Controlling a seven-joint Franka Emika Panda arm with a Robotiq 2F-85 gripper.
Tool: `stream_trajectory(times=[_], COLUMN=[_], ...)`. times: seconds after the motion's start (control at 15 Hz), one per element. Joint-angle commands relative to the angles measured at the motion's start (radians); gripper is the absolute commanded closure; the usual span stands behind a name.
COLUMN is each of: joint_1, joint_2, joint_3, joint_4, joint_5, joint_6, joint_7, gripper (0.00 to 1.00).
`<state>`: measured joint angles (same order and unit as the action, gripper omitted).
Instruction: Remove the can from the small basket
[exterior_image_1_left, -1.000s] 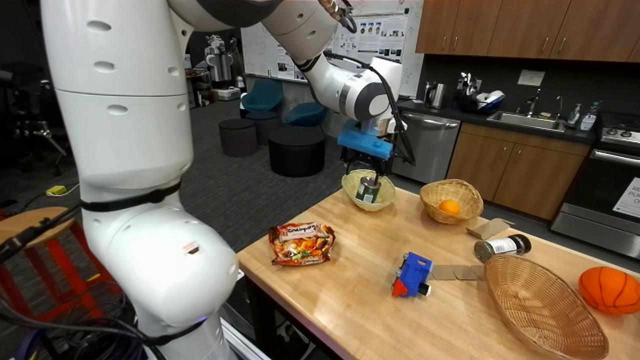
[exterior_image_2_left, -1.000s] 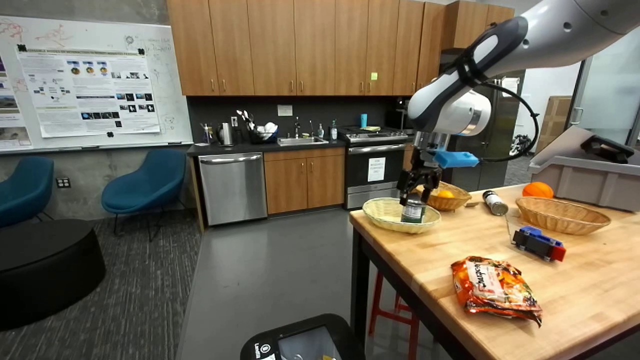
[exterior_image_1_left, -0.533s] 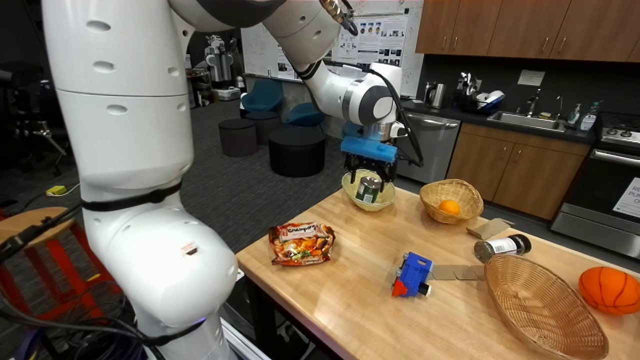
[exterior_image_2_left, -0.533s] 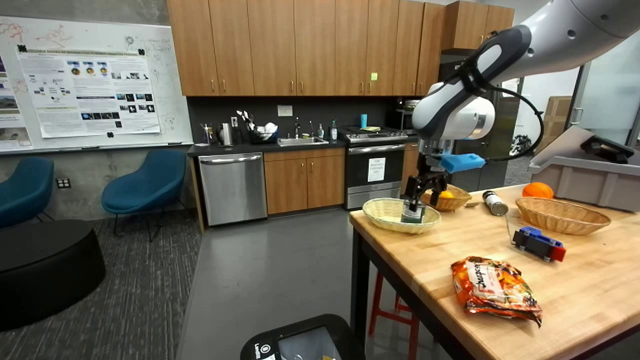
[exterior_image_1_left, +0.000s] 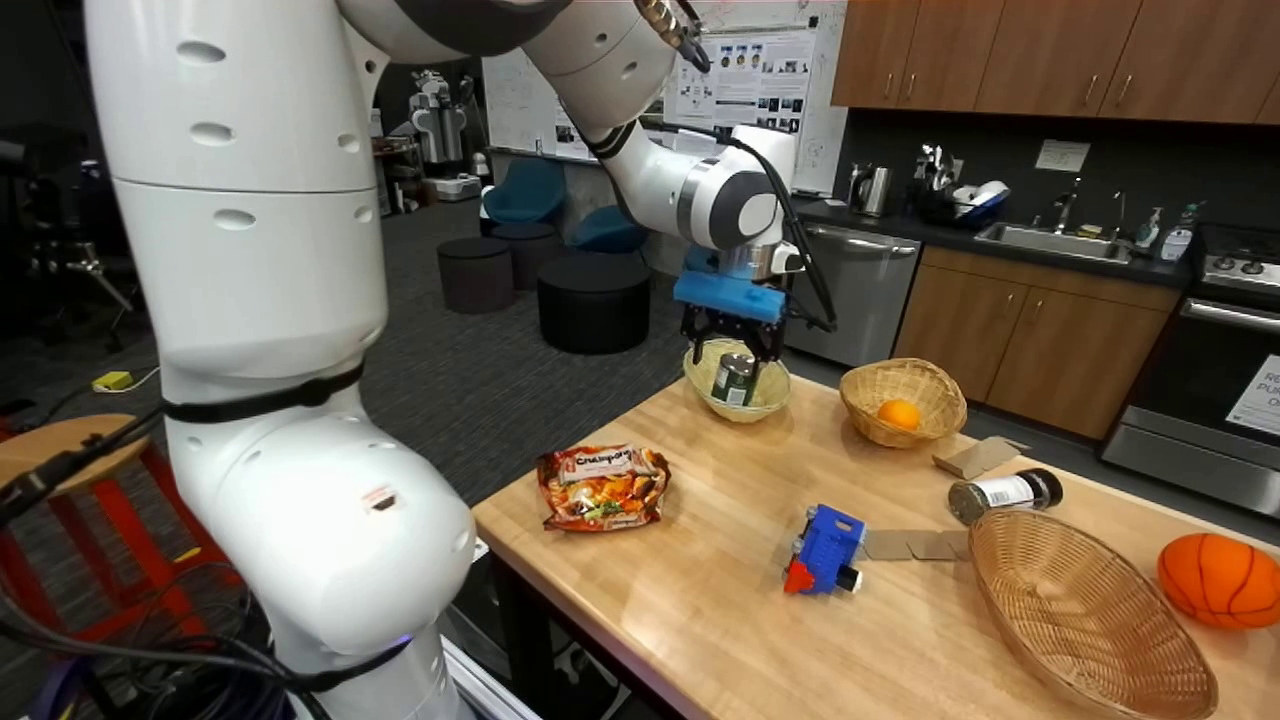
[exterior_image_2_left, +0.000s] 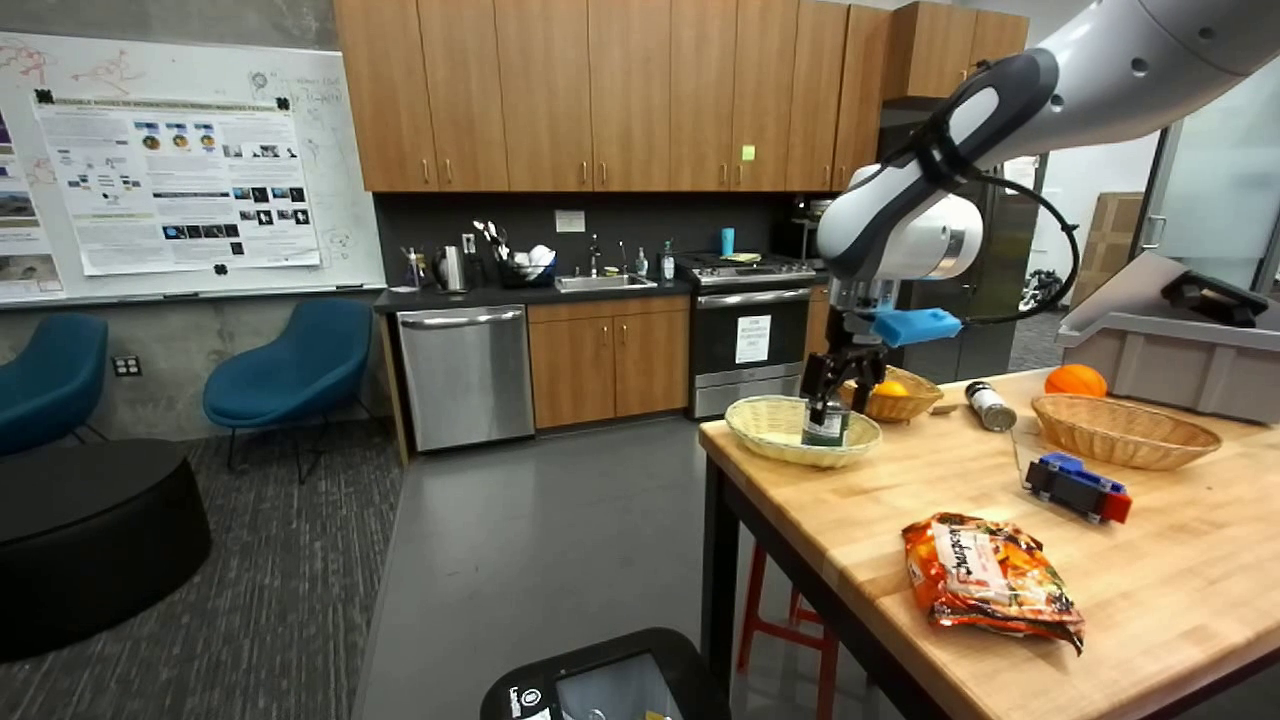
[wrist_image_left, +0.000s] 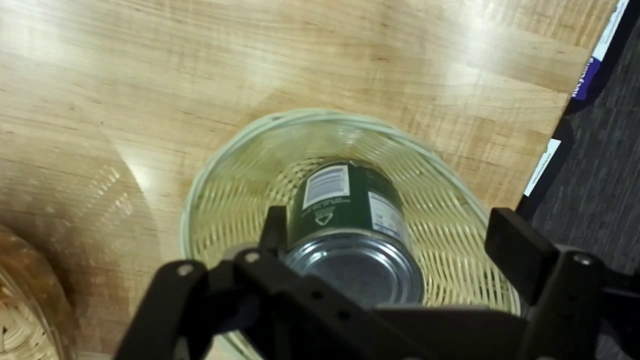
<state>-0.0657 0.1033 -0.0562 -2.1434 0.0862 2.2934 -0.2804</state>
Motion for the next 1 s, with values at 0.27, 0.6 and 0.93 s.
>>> stream_trajectory(times=[0.27,0.6,0.93], joint_1=[-0.006,-0.008,-0.007], joint_2=[0.034,0.086,0.148], joint_3=[0.018,0.016,0.019], joint_4=[0.045,0.086,0.141], joint_5=[0.044,0.022,-0.023], joint_6=[-0.001,-0.014,-0.026], joint_7=[-0.013,-0.005,-0.008], gripper=[0.0,0.0,0.0])
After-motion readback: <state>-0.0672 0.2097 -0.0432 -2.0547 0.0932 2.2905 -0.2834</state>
